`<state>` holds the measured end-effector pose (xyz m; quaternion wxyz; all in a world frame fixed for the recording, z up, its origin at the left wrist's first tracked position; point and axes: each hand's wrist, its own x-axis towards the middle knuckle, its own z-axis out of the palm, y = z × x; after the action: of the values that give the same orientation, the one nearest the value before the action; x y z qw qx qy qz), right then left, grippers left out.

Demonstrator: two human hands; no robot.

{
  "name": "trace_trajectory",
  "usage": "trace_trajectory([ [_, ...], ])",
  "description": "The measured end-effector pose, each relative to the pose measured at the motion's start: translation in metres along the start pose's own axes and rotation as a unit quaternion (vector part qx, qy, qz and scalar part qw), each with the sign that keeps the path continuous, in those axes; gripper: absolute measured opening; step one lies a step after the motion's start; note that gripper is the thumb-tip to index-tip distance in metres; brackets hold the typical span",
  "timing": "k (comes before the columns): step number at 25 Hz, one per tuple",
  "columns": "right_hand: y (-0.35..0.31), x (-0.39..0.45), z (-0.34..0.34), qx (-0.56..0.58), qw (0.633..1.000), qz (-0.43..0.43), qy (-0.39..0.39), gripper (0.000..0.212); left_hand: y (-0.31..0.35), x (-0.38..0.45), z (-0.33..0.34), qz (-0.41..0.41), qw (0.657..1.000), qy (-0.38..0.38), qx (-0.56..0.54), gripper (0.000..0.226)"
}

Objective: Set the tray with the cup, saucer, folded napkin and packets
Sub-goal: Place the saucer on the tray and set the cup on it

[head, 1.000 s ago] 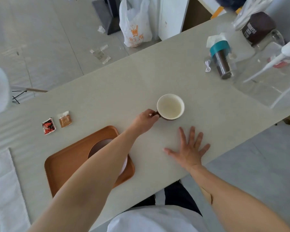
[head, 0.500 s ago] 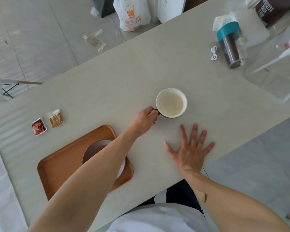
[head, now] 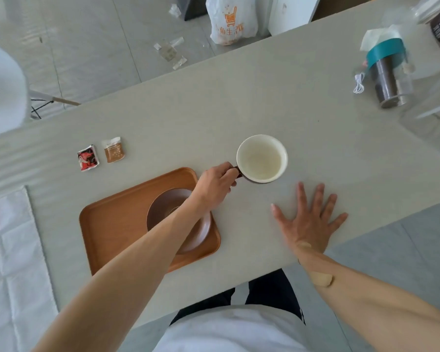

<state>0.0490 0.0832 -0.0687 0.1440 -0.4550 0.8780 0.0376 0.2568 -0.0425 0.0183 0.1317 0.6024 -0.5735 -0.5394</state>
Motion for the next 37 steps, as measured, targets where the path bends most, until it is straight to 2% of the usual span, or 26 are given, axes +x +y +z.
trace_trajectory([
  [8, -0.001, -0.003, -0.004, 0.002, 1.0, -0.009, -0.014, 0.091, -0.094, -0.087, -0.07, -0.038, 0.993, 0.09, -0.072, 0.024],
  [14, -0.001, -0.004, -0.006, 0.02, 1.0, -0.015, -0.009, 0.091, -0.133, -0.125, -0.087, -0.061, 0.984, 0.112, -0.121, 0.027],
  [19, -0.001, -0.004, -0.004, 0.022, 1.0, -0.019, 0.002, 0.092, -0.141, -0.134, -0.091, -0.057, 0.991, 0.1, -0.075, 0.045],
  [22, 0.0, -0.004, -0.004, 0.029, 0.999, -0.02, 0.006, 0.091, -0.137, -0.135, -0.093, -0.03, 0.995, 0.09, 0.032, 0.029],
  [25, -0.001, -0.005, -0.004, 0.032, 0.999, -0.019, 0.004, 0.091, -0.138, -0.137, -0.093, -0.004, 0.982, 0.093, 0.166, 0.018],
  [28, 0.0, -0.004, -0.003, 0.027, 0.999, -0.018, 0.003, 0.09, -0.14, -0.138, -0.089, 0.009, 0.98, 0.124, 0.154, 0.015],
  [37, 0.0, -0.003, -0.002, 0.029, 0.999, -0.016, 0.007, 0.09, -0.145, -0.137, -0.082, 0.002, 0.985, 0.151, 0.082, 0.014],
])
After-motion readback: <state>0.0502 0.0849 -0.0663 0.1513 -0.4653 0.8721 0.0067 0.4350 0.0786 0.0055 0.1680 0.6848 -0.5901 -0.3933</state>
